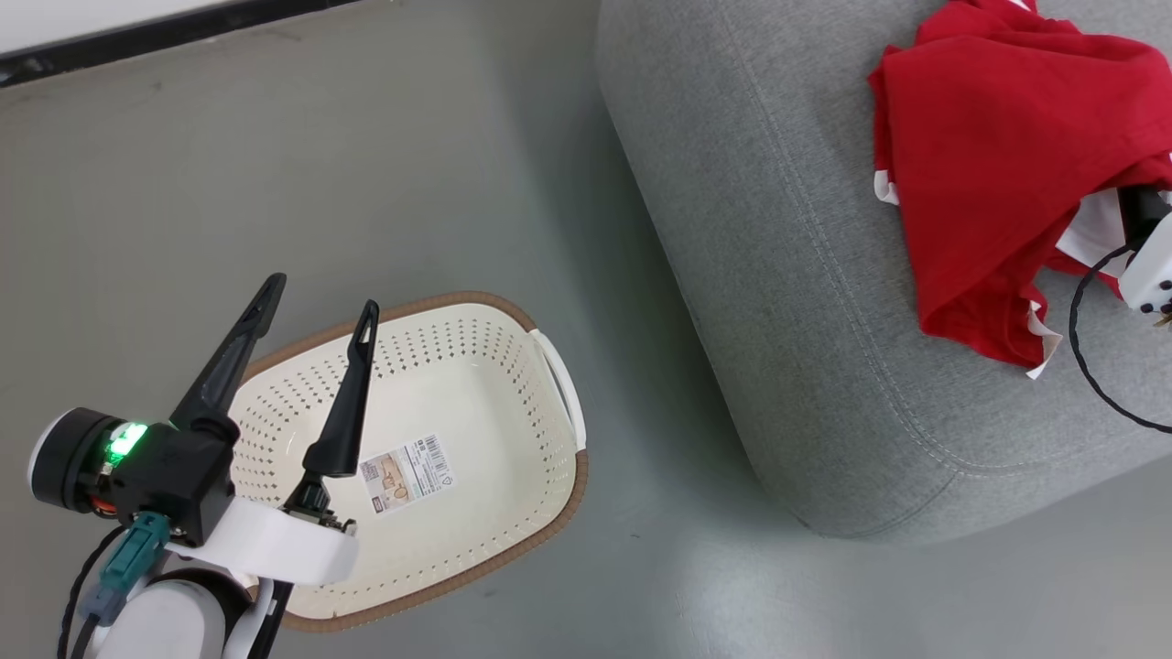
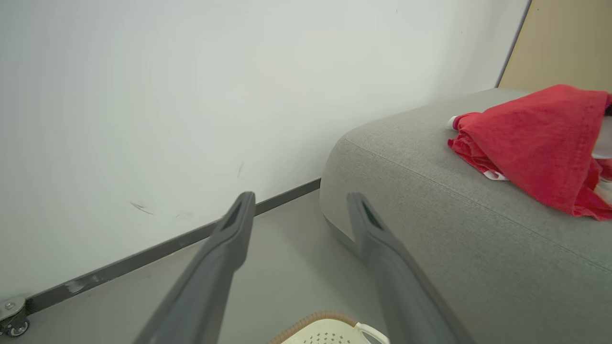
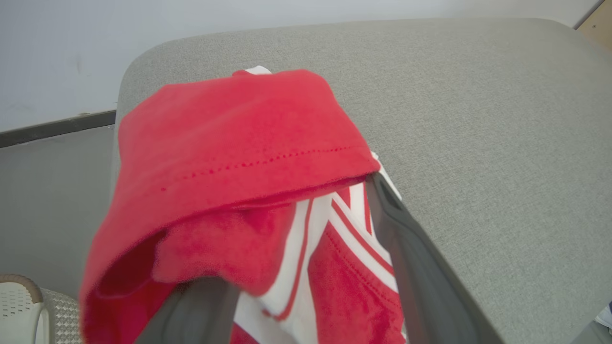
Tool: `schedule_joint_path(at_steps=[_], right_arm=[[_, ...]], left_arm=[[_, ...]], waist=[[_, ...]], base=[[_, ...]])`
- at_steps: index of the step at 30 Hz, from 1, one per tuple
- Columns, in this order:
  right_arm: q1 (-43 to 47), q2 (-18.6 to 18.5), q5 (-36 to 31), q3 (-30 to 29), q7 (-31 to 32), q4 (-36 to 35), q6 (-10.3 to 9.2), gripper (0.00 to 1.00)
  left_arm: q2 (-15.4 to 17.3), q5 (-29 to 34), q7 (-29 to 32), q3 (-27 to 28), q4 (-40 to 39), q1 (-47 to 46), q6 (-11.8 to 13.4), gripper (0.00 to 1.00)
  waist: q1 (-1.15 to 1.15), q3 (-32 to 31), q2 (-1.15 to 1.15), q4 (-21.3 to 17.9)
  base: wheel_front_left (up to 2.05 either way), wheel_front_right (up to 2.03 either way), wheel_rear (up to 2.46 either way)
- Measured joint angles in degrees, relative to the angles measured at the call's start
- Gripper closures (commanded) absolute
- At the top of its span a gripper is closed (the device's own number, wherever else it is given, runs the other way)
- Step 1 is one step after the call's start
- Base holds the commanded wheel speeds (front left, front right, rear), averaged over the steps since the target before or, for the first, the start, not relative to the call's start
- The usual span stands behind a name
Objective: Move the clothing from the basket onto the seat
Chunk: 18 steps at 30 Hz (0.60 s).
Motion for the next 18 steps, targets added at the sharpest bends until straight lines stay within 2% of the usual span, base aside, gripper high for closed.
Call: schedule_joint_path(at_steps=[18], right_arm=[[7.9,-2.2,7.5,5.3,0.3,-7.6,0.0,0.0]], left_arm=[[-1.9,-1.1,-3.7,1.3,3.5,0.0,1.1,0.0]], waist=[[0.0,-2.4,0.0,-2.4]], base=[[0.0,0.0,0.0]])
